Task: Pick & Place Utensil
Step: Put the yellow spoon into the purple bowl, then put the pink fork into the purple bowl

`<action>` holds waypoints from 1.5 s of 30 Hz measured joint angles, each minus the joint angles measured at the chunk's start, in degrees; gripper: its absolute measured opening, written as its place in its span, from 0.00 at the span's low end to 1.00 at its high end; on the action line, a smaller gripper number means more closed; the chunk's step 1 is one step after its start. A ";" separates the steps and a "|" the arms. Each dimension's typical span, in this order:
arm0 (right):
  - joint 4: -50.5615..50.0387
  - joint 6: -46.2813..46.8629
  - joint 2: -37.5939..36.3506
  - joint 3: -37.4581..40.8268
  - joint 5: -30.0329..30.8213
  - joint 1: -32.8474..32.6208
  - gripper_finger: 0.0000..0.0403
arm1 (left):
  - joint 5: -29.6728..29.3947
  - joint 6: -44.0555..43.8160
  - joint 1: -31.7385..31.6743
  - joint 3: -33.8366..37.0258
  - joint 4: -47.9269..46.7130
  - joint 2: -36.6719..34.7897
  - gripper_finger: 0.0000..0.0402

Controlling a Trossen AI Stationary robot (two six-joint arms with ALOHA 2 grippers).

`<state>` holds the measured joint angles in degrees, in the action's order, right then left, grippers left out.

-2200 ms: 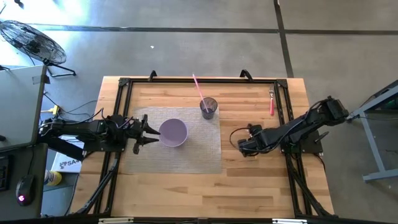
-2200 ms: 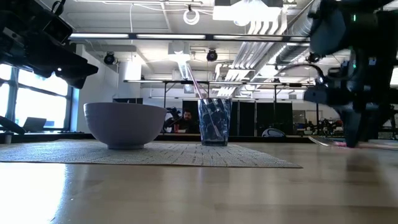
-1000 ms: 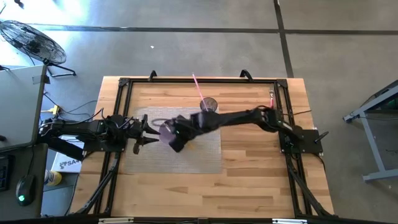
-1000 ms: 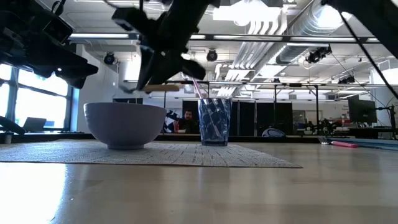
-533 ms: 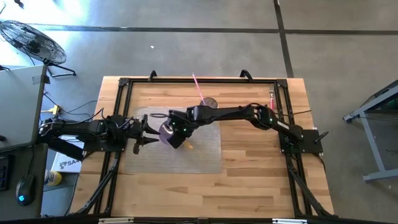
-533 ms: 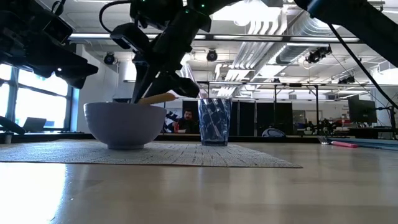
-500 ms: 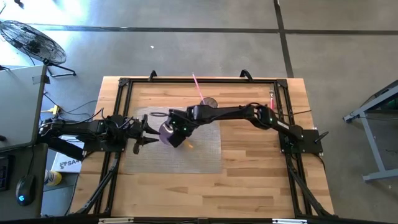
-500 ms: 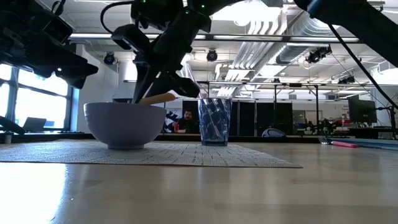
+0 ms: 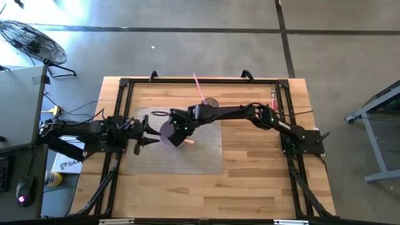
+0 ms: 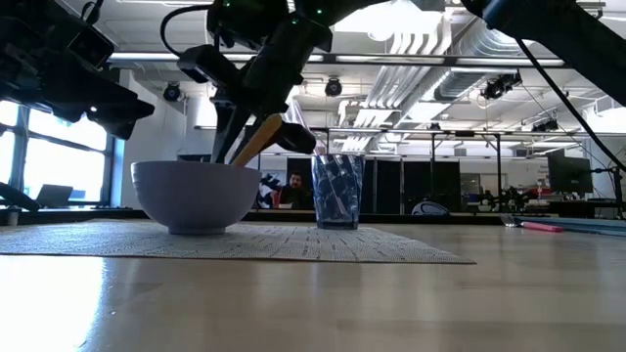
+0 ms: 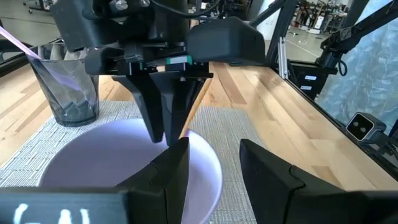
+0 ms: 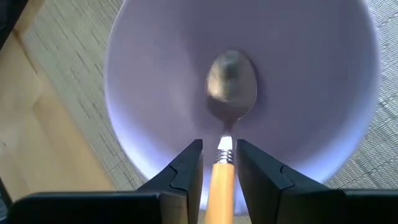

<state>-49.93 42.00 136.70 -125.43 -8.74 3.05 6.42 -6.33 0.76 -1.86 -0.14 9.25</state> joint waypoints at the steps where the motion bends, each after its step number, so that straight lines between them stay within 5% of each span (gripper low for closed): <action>1: 0.02 -0.01 0.00 0.00 0.60 0.00 0.22 | 0.00 0.00 -0.01 0.00 0.00 -0.01 0.35; 11: -2.45 -4.89 -4.78 -0.13 4.91 -0.07 0.25 | 0.00 0.00 -0.01 0.00 0.00 0.01 0.35; 20: -27.88 -5.63 -13.58 -0.13 17.70 -5.71 0.25 | 0.00 0.00 -0.01 -0.01 0.00 -0.01 0.35; 25: -40.20 2.46 -14.83 0.55 28.95 -10.50 0.25 | 0.00 0.00 -0.01 -0.01 0.00 -0.01 0.35; 33: -39.27 6.43 -19.29 17.44 28.10 -15.60 0.25 | 0.05 0.00 -0.01 -0.01 0.02 -0.01 0.35; 38: -38.54 15.94 -25.39 35.43 24.30 -16.35 0.25 | 0.04 0.00 -0.01 -0.01 0.02 -0.01 0.35; 45: -25.14 28.59 -39.46 60.28 20.04 -14.96 0.25 | 0.02 0.00 -0.01 0.00 0.02 -0.01 0.35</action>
<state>-75.07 70.59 97.25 -65.15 11.30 -11.91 6.44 -6.33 0.75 -1.86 -0.12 9.24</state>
